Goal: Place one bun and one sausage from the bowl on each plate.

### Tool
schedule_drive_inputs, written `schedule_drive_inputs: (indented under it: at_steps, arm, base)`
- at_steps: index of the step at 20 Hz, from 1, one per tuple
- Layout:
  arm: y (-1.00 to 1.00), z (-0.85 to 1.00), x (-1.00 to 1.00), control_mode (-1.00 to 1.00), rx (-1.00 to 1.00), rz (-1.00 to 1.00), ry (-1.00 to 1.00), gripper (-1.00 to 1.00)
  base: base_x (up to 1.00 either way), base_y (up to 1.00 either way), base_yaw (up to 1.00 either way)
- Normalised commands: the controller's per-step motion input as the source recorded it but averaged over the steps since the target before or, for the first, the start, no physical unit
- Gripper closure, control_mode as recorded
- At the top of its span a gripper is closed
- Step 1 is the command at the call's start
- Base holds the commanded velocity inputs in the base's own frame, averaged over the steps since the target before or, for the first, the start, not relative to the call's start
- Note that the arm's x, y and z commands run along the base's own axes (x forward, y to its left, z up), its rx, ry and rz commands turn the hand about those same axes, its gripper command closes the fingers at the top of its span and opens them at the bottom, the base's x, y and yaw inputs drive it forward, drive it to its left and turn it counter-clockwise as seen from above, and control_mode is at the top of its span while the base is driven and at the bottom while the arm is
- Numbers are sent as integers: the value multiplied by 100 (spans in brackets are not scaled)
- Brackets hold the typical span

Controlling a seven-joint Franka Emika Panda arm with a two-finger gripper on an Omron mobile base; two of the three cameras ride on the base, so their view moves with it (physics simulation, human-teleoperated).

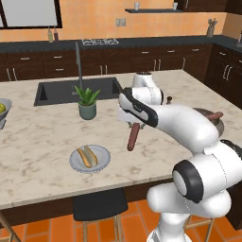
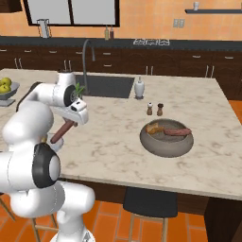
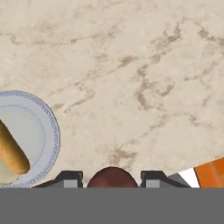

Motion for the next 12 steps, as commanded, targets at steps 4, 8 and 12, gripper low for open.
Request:
schedule_drive_inputs:
  at_steps: [4,8,12]
  arm:
    - [70,-41,45,-100,5,14,-2,100]
    - [65,-33,51,-100,0,9,0,100]
    - [53,-23,18,-100,0,10,-10,100]
  base:
    - [0,0,0]
    - [0,0,0]
    - [0,0,0]
